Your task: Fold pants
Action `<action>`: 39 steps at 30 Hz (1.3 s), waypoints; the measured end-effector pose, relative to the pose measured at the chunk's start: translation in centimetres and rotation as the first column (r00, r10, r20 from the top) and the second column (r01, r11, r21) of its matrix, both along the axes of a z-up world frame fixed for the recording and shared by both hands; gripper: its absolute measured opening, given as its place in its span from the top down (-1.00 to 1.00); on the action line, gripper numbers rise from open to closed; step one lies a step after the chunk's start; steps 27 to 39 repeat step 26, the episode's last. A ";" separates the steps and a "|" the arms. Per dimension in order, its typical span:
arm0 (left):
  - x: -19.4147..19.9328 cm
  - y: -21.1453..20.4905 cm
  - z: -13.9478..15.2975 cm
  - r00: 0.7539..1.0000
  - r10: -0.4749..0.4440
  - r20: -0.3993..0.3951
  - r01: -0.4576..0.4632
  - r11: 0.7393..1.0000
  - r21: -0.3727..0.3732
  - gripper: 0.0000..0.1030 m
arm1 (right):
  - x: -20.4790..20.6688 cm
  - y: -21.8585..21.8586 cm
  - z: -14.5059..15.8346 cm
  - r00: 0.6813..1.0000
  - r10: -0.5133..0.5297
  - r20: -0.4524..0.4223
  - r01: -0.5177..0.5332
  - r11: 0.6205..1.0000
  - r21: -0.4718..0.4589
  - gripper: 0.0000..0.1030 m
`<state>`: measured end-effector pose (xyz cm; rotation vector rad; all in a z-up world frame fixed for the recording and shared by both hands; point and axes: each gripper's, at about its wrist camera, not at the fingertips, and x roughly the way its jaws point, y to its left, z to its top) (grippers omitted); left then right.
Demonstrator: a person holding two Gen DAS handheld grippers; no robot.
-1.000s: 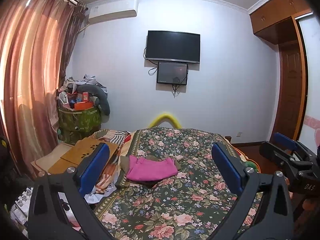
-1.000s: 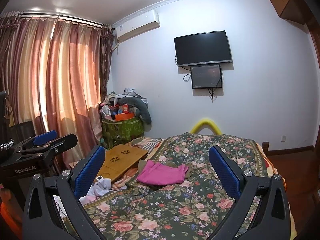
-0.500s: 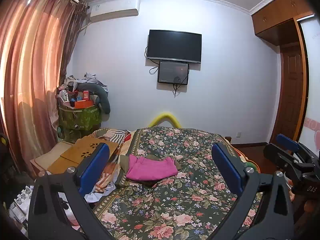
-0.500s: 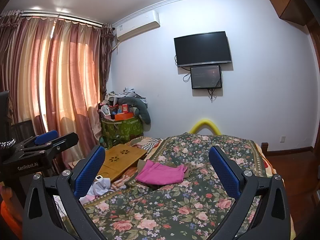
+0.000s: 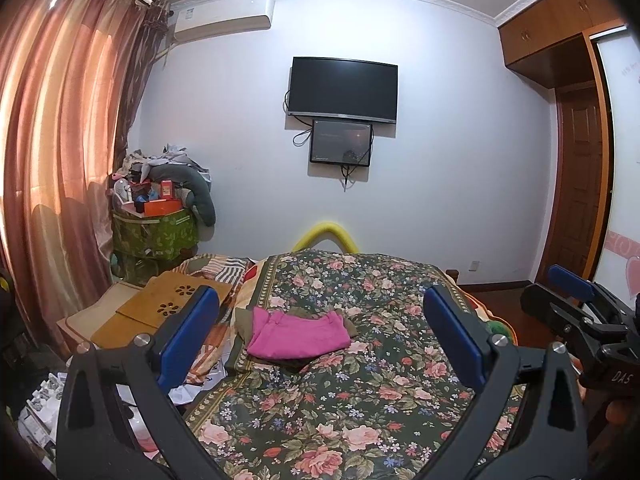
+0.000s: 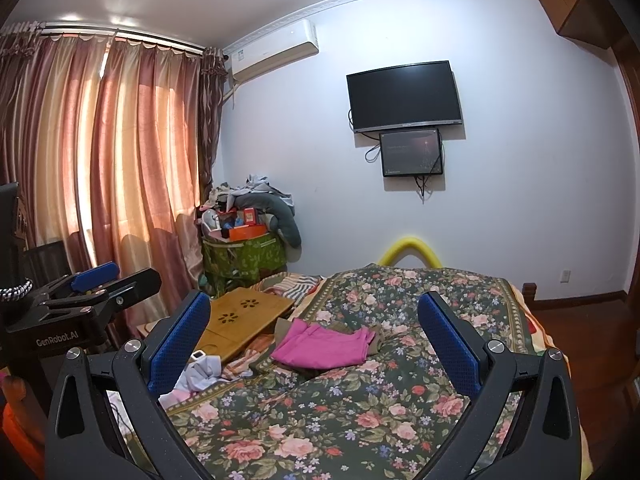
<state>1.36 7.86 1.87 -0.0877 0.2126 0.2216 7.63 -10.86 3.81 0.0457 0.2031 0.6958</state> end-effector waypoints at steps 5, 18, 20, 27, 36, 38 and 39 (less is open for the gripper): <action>-0.1 -0.4 0.1 1.000 -0.009 0.004 0.009 1.000 0.007 -1.00 | -0.1 0.0 0.0 1.000 0.001 0.000 -0.001 1.000 0.003 -1.00; 0.3 -0.8 -0.2 0.999 -0.037 -0.017 0.037 0.999 0.014 -1.00 | 0.0 -0.1 -0.1 1.000 -0.005 -0.007 0.005 1.000 0.009 -1.00; 0.5 -0.8 -0.2 0.999 -0.035 -0.020 0.035 0.999 0.017 -1.00 | 0.0 -0.1 -0.2 1.000 -0.008 -0.009 0.008 1.000 0.009 -1.00; 1.1 -1.1 -0.6 0.998 -0.054 -0.029 0.055 0.998 0.021 -1.00 | 0.5 -0.2 -0.6 1.000 -0.015 -0.025 0.015 1.000 0.007 -1.00; 1.1 -1.1 -0.6 0.998 -0.054 -0.029 0.055 0.998 0.021 -1.00 | 0.5 -0.2 -0.6 1.000 -0.015 -0.025 0.015 1.000 0.007 -1.00; 1.1 -1.1 -0.6 0.998 -0.054 -0.029 0.055 0.998 0.021 -1.00 | 0.5 -0.2 -0.6 1.000 -0.015 -0.025 0.015 1.000 0.007 -1.00; 1.1 -1.1 -0.6 0.998 -0.054 -0.029 0.055 0.998 0.021 -1.00 | 0.5 -0.2 -0.6 1.000 -0.015 -0.025 0.015 1.000 0.007 -1.00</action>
